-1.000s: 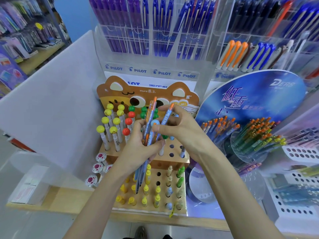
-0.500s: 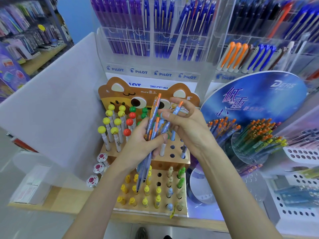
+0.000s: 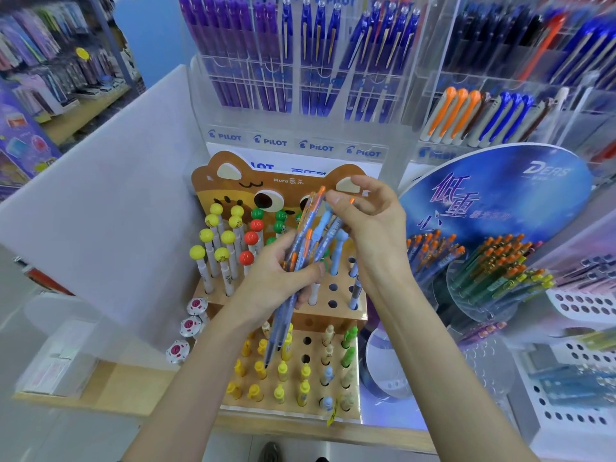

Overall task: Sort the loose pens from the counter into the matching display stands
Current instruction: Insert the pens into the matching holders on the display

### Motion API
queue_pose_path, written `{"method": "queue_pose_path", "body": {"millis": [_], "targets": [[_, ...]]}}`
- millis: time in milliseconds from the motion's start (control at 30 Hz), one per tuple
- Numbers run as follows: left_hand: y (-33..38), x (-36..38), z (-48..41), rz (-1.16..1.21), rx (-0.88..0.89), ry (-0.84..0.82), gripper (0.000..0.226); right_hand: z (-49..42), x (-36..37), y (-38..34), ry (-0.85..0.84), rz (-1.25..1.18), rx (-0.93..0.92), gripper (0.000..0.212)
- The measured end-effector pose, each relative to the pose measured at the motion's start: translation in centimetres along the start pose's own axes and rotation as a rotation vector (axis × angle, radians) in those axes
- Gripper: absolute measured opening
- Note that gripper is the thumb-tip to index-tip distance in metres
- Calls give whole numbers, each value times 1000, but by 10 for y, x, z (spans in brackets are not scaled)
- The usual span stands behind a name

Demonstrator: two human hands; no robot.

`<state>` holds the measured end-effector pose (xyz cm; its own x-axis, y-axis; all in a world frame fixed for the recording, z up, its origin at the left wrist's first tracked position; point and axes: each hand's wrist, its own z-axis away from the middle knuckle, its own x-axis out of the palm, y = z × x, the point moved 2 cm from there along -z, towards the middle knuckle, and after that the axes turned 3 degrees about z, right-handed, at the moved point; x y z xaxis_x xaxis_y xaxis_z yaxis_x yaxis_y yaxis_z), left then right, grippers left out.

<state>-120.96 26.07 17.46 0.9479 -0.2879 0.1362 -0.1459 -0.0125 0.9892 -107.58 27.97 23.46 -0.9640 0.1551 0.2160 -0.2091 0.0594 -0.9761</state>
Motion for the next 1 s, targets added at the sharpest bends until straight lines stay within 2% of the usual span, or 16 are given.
{"method": "queue_pose_path", "body": {"millis": [133,233,400,467,567,700,800,933,1000], "targets": [[-9,-2,7,-2,-15,-20,22,-9,-9,-10,87,18,-65,26],[-14,-3,13,22,-19,-55,23,-14,-15,-11,29,92,-83,20],[-15,-4,13,28,-11,-58,17,-6,-16,9,-94,86,93,29],[-15,-4,13,29,-21,-64,18,-2,-15,12,-125,113,89,23],[-15,-4,15,22,-41,-76,18,-3,-17,4,4,72,-41,7],[-18,-9,19,-27,-50,-4,11,-14,-40,-18,207,10,-242,4],[-21,-12,21,-80,-31,50,2,-12,-52,-14,261,102,-245,8],[-27,-13,25,-43,-39,151,2,-3,-63,-5,357,45,-279,4],[-27,-16,26,-9,-36,199,4,-3,-70,-4,363,95,-332,8]]}}
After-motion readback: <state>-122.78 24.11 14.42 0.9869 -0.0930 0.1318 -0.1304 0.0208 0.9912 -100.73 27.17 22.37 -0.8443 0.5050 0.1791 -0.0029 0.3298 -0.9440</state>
